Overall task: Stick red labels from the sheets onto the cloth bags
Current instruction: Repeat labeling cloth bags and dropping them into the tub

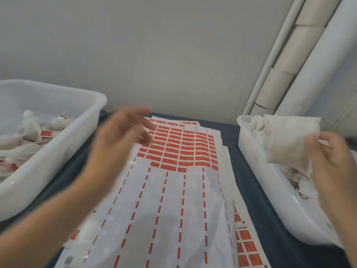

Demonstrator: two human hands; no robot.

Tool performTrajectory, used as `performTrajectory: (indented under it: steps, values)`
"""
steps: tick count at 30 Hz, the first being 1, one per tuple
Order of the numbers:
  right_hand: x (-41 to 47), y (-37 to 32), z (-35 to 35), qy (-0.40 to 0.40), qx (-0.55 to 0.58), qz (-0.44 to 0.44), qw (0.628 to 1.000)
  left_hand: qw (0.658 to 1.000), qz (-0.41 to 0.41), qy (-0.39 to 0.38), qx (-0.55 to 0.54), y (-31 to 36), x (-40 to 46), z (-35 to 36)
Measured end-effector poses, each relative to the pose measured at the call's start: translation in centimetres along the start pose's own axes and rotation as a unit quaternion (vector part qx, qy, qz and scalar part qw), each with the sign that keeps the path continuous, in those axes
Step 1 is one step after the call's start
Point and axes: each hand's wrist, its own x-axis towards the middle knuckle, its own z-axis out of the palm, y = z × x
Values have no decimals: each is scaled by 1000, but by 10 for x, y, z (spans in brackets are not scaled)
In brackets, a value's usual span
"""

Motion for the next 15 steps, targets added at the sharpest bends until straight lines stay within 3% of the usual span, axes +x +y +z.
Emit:
performTrajectory:
  steps: [3, 6, 9, 13, 15]
  values:
    - [-23, -20, 46, -125, 141, 71, 980, 984, -112, -129, -49, -15, -29, 57]
    - [-56, -20, 99, -254, 165, 148, 941, 946, -252, -152, -137, -42, -32, 71]
    - [-82, -8, 138, -273, 165, 189, 929, 946, -276, -142, -96, -63, -40, 61]
    - [-98, 6, 159, -291, 169, 183, 924, 937, -320, -77, -118, -76, -39, 48]
    - [-99, 11, 159, -272, 174, 167, 932, 943, -324, -46, -62, -80, -36, 46]
